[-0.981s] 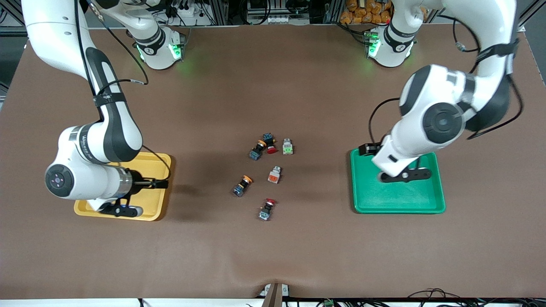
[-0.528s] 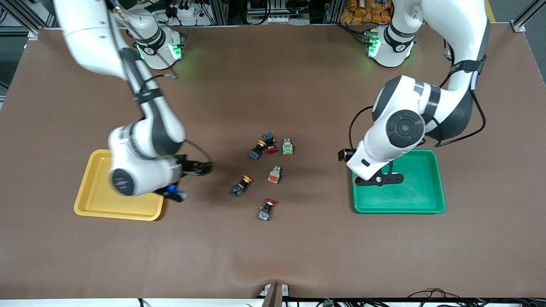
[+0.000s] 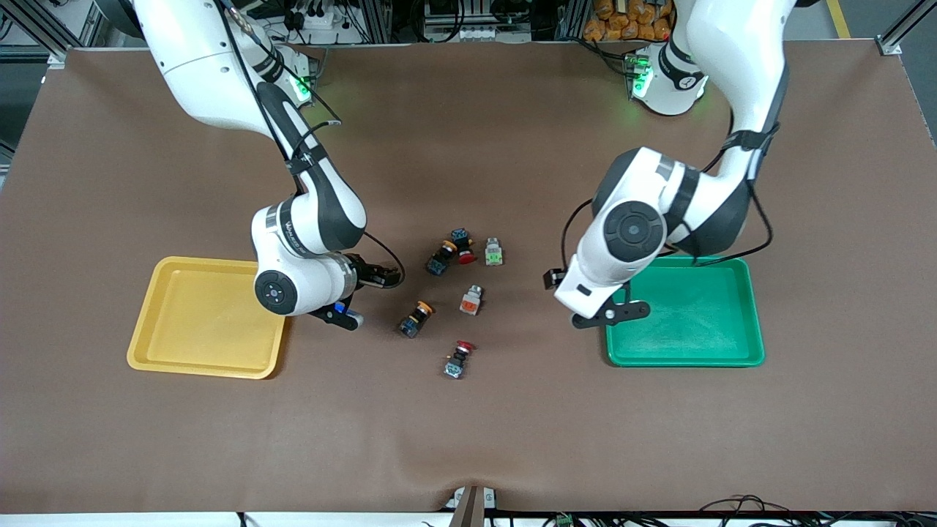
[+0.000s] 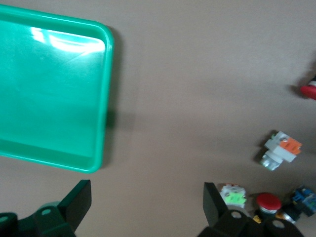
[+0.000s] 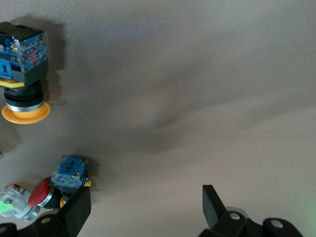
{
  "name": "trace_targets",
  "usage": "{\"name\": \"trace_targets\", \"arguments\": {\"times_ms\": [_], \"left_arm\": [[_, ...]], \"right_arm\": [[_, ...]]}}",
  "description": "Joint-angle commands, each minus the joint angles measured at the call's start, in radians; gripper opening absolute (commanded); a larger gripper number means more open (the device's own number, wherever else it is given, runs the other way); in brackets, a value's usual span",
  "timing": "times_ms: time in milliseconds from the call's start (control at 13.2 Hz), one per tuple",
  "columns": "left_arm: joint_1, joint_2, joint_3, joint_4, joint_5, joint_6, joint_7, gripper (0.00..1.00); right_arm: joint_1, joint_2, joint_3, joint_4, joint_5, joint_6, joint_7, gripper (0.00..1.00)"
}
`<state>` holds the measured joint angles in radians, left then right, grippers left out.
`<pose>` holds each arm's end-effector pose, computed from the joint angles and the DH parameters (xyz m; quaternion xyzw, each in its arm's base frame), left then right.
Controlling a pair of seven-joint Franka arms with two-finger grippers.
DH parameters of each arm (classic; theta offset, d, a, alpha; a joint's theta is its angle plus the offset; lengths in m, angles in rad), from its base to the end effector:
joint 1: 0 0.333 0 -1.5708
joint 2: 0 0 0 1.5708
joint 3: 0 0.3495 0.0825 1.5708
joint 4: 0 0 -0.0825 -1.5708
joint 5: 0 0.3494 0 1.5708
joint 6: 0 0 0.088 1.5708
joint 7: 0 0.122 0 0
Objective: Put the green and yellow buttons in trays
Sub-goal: 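Swing both grippers over the trays, then toward the button cluster, then grasp the green-label button with the left gripper while the right gripper grasps a blue button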
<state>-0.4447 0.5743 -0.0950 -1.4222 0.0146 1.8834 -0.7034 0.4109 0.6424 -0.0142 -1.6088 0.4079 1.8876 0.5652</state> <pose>0.5948 -0.3397 0.3826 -0.9946 -0.0851 0.0562 0.0165 0.5783 0.2817 0.2678 -0.9525 0.1770 0.2371 0.0720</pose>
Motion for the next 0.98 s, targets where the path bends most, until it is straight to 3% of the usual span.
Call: {"name": "trace_targets", "arguments": {"times_ms": [0,302,604,906], "left_arm": [[-0.054,0.056,0.006,0.042,0.016,0.054,-0.074,1.0],[-0.118,0.101,0.003,0.032,-0.013,0.103,-0.142,1.0],[-0.198,0.105,0.006,-0.052,0.002,0.155,-0.247,1.0],[-0.244,0.134,0.009,-0.15,0.008,0.394,-0.277,1.0]], "right_arm": [[-0.006,-0.05,-0.006,-0.065,0.022,0.011,-0.019,1.0],[-0.007,-0.058,-0.007,-0.065,0.022,0.007,-0.019,1.0],[-0.007,-0.059,-0.01,-0.066,0.02,0.005,-0.021,1.0],[-0.007,-0.058,-0.01,-0.066,0.017,0.005,-0.021,1.0]]}}
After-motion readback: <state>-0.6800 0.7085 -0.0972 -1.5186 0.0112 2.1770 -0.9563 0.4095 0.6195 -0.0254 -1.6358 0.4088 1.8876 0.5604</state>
